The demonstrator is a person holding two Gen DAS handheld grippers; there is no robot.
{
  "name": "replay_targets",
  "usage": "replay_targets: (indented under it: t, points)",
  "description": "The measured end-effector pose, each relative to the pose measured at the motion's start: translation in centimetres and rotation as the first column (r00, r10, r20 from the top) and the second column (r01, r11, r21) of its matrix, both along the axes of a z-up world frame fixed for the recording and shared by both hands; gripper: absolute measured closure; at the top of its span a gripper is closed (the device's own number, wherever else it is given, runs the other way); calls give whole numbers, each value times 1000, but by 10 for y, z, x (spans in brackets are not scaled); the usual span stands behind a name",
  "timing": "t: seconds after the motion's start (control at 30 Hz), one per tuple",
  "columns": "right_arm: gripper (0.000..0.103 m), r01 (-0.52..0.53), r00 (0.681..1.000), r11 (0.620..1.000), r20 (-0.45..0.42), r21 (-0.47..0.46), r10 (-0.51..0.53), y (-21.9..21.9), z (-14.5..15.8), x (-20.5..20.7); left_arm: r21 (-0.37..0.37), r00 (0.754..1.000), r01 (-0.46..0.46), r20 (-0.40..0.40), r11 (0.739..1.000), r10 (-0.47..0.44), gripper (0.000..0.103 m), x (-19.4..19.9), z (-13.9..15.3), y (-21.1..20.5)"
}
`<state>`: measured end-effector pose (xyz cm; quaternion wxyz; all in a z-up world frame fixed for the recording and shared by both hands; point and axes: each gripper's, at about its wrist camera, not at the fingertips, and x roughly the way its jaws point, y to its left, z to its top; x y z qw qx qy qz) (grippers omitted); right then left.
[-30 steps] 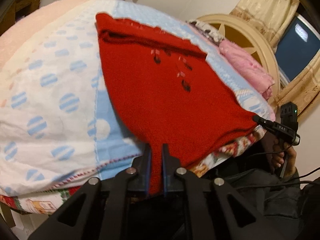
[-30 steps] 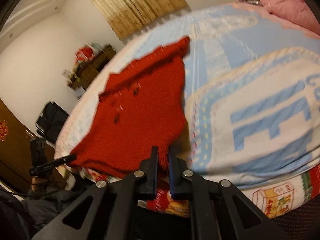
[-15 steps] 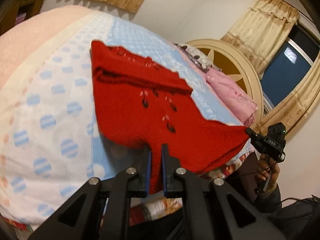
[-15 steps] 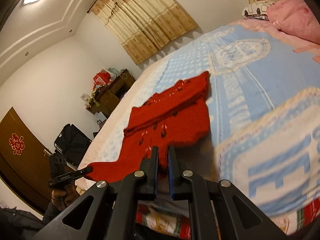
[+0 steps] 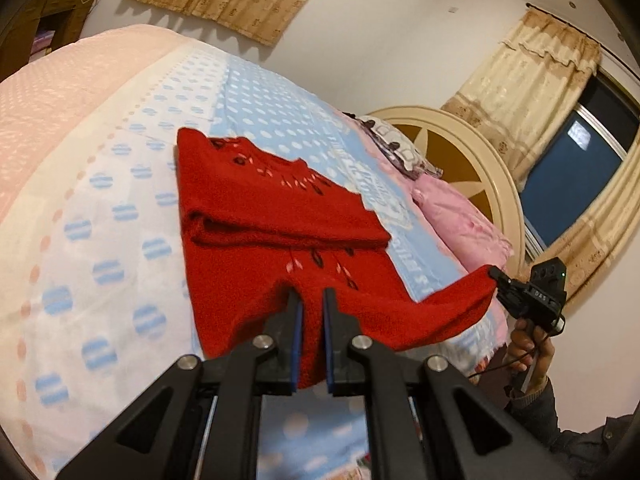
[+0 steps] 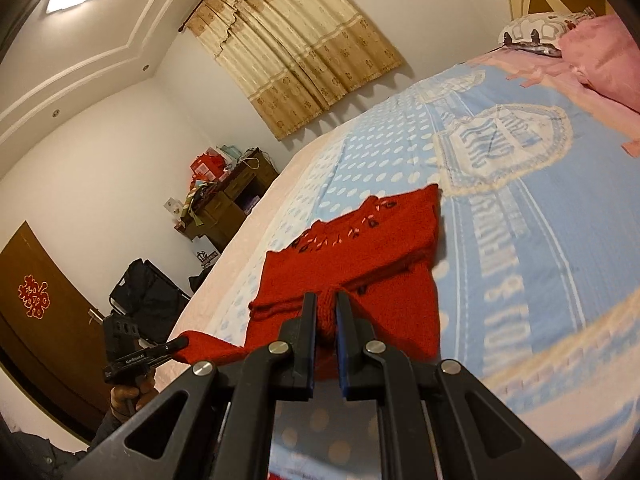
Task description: Fold small clothes
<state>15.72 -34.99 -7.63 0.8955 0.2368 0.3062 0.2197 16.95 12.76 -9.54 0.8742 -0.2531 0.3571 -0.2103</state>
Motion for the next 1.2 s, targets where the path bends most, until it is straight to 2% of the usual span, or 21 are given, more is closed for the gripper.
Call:
replay_targets:
  t: [0.13,0.33,0.43,0.67,0.8,1.0,1.2]
  points:
    - [95,-9,1000,1000,4,-21,9,5,13,31,-45,1000,-10,-5,999,10,94,30,3,7]
    - [95,-14,1000,998,13,-56,15,15,31,77,-54,1000,-24,15,998,25,94,70,13,12]
    - [95,-14,1000,998,4,-67,15,21,34,105,-83,999,-38,8,996,39,94,92,15,19]
    - [95,15,1000,998,-15,-53,-16,26,38,162,-94,998,-67,-18,993,66,94,134,14,30]
    - [95,36,999,996,-17,-87,-38,28,43,193,-77,996,-88,-7,993,87,94,158,18,38]
    - [95,65,994,994,-77,-92,-72,22,26,237,-55,995,-98,-30,994,96,94,192,12,45]
    - [95,83,984,992,-149,-98,-97,17,-6,274,-43,989,-112,-98,993,108,94,226,-16,48]
